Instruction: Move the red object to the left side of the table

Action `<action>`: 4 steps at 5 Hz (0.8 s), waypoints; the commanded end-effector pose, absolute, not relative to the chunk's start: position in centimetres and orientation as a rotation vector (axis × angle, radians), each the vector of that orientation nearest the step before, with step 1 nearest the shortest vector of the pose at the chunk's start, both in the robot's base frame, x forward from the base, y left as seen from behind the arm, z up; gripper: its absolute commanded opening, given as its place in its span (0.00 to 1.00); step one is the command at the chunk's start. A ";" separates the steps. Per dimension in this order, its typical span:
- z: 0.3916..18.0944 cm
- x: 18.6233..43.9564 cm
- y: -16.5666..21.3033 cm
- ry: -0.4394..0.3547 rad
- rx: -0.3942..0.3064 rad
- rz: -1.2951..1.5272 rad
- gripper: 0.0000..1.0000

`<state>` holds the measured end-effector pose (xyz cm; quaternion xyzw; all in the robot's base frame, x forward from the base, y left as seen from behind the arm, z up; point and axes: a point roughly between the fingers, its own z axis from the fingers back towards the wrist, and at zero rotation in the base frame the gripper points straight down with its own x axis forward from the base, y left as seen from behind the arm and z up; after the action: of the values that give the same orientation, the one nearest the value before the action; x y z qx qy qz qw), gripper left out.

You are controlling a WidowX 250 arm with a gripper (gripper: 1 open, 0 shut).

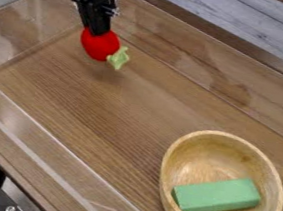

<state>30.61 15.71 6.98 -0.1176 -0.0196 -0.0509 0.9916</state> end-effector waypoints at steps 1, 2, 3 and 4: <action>7.9 30.7 16.7 -0.077 -0.209 -0.091 0.00; 7.4 30.6 17.1 -0.076 -0.215 -0.083 0.00; 7.1 30.6 17.7 -0.077 -0.222 -0.072 0.00; 7.0 30.5 18.0 -0.079 -0.234 -0.064 0.00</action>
<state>29.95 17.07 5.37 -0.1336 -0.0139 -0.0278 0.9905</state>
